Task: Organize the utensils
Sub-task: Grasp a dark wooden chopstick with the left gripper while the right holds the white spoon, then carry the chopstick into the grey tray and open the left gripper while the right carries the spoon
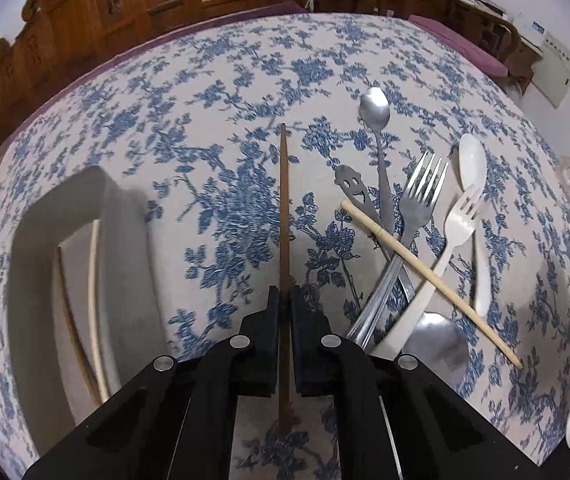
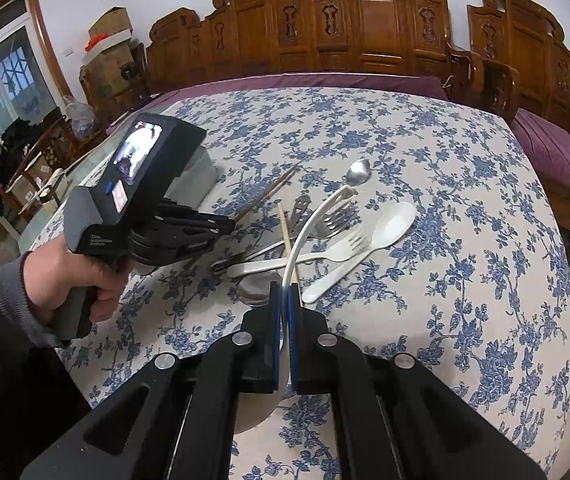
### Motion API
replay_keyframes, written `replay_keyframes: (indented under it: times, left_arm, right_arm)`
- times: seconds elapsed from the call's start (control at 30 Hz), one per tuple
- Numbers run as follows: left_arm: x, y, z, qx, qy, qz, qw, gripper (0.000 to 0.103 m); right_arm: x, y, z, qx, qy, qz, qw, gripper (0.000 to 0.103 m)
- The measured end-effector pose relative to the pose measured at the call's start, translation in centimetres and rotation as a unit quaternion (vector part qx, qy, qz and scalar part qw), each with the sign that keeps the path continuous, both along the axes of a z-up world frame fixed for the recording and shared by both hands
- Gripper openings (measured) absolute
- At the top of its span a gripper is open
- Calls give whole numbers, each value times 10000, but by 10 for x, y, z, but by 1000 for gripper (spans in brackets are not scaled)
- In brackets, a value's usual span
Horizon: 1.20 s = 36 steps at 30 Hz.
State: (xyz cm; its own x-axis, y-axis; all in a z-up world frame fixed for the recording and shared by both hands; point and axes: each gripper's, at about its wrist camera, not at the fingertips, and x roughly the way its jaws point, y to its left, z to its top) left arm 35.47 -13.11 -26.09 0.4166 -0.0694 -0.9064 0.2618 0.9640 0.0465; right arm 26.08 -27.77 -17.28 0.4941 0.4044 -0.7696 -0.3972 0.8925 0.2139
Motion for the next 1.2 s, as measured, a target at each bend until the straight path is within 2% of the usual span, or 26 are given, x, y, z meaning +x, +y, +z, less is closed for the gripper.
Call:
replay_keyframes:
  times: [0.2,0.5,0.9,1.2]
  left_arm:
    - [-16,7,31,-116,-291,-72,9995,4]
    - [-43,26,69,-490,-651,-176,9965,4]
    - [-59,88,84,-759,-795,57,9939,4]
    - [-54,141,76,-941,-844,334,9914,4]
  right_arm:
    - [-5,9,8,-4,-105,118,9999,5]
    - [-10,20,14,34,-222,217,9995,5]
    - [2,60,22,-13,-328,413,9986,5]
    - [23,112,28,36,-384,674,9970,5]
